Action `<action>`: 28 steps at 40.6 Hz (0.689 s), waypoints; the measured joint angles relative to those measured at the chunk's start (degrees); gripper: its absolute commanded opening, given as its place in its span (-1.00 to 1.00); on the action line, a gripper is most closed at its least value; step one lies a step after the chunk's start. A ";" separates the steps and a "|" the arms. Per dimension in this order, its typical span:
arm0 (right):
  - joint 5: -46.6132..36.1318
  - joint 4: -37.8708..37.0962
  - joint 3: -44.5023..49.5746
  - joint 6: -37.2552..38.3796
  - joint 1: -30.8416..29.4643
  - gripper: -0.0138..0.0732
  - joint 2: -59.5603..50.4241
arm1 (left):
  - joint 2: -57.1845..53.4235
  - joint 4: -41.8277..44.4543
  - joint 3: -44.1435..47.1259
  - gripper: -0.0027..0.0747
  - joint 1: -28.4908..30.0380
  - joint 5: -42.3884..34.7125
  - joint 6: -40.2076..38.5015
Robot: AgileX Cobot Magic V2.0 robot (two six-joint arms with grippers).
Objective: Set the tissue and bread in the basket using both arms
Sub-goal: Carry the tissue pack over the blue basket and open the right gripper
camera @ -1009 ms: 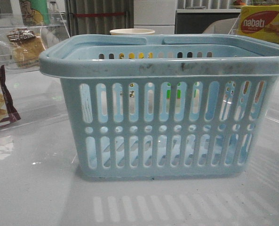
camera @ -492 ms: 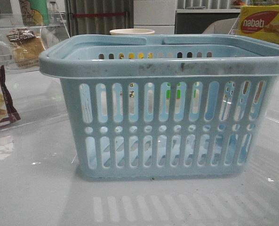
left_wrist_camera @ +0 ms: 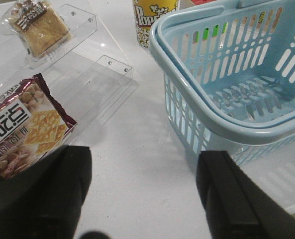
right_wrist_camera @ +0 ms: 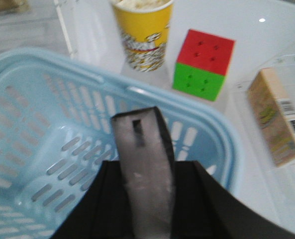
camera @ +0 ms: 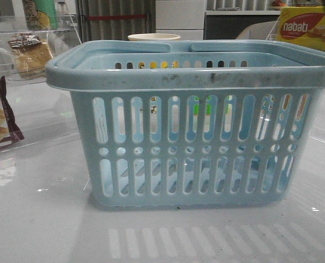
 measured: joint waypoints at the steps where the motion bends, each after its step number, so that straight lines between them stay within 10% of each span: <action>1: -0.84 0.12 1.19 0.00 1.35 -0.31 0.25 | 0.00 0.00 0.00 0.38 0.00 0.00 0.00; 6: -5.49 0.61 5.70 -0.05 5.80 -0.22 2.78 | 0.00 0.00 0.00 0.38 0.00 0.00 0.00; 16: -11.79 1.99 7.53 -0.05 7.04 0.63 9.31 | 0.00 0.00 0.00 0.38 0.00 0.00 0.00; 28: -12.51 2.08 7.66 -0.14 7.04 0.63 8.00 | 0.00 0.00 0.00 0.38 0.00 0.00 0.00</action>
